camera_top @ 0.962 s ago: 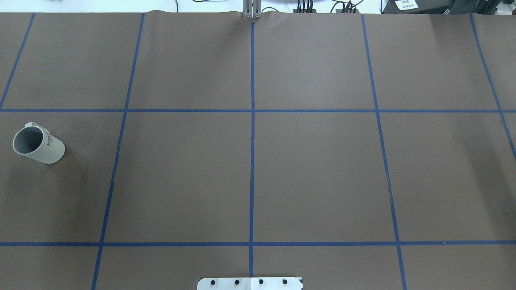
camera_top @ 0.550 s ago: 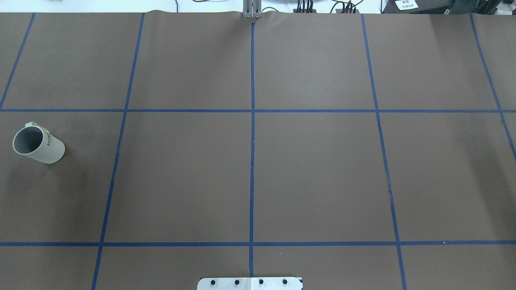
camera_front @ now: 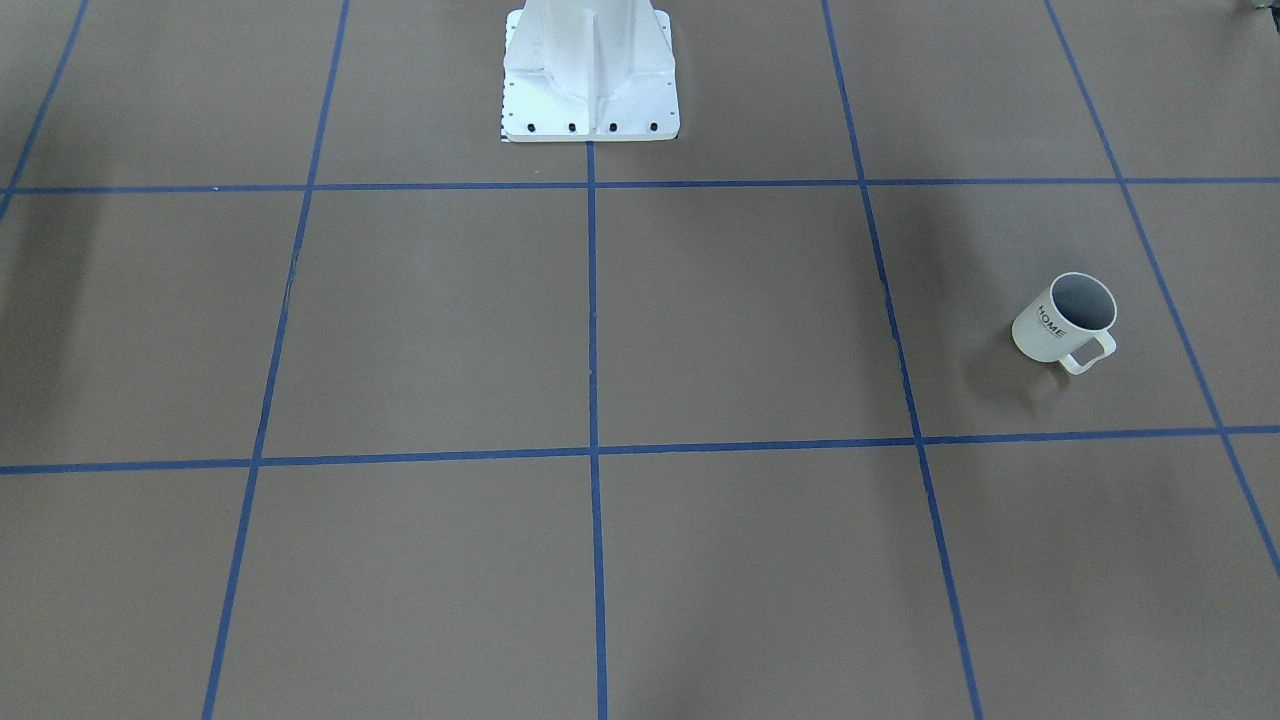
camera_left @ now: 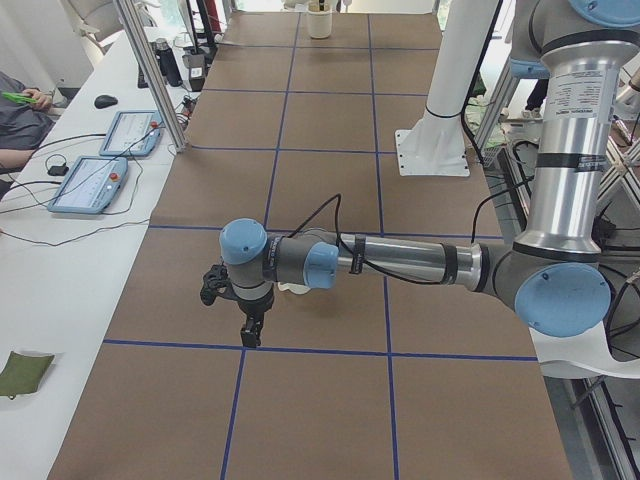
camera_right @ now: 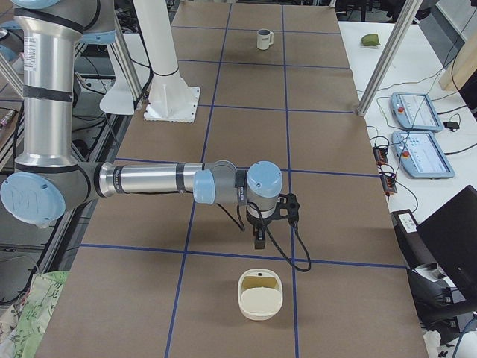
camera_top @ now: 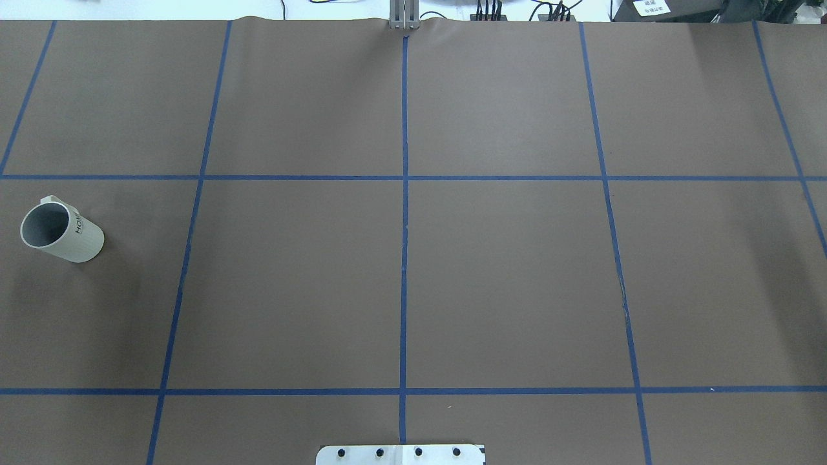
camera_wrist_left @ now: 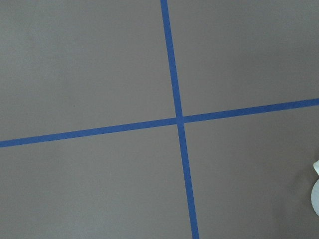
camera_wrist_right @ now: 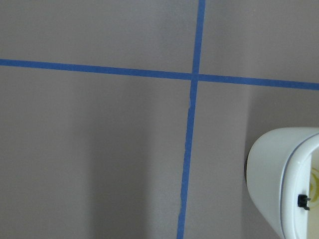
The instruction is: Left arm hands cup to right arm to dump lemon
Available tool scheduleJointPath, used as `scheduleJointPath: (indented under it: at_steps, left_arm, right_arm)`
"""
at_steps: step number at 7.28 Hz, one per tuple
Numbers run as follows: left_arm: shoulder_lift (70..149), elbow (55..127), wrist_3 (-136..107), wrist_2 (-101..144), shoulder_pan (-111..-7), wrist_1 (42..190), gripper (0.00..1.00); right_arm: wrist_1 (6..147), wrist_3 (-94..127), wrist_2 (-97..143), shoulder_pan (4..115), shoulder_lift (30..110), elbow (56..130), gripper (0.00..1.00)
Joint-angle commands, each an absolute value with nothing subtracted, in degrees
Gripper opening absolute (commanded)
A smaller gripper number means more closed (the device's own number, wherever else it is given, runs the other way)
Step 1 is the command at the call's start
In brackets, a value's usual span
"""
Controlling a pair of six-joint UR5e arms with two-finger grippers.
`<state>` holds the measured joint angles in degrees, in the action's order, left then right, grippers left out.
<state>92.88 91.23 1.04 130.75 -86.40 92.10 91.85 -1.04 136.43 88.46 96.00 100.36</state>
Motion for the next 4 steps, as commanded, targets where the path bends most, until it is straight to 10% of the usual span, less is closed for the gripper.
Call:
scheduleJointPath:
  at_steps: [1, 4]
  left_arm:
    - [93.25, 91.14, 0.44, 130.34, -86.31, 91.76, 1.00]
    - [93.25, 91.05, -4.53, 130.17, -86.48, 90.97, 1.00]
  right_arm:
    - [91.85, -0.53, 136.23, 88.51, 95.98, 100.11, 1.00]
    - [91.76, 7.37, 135.97, 88.51, 95.89, 100.28, 1.00]
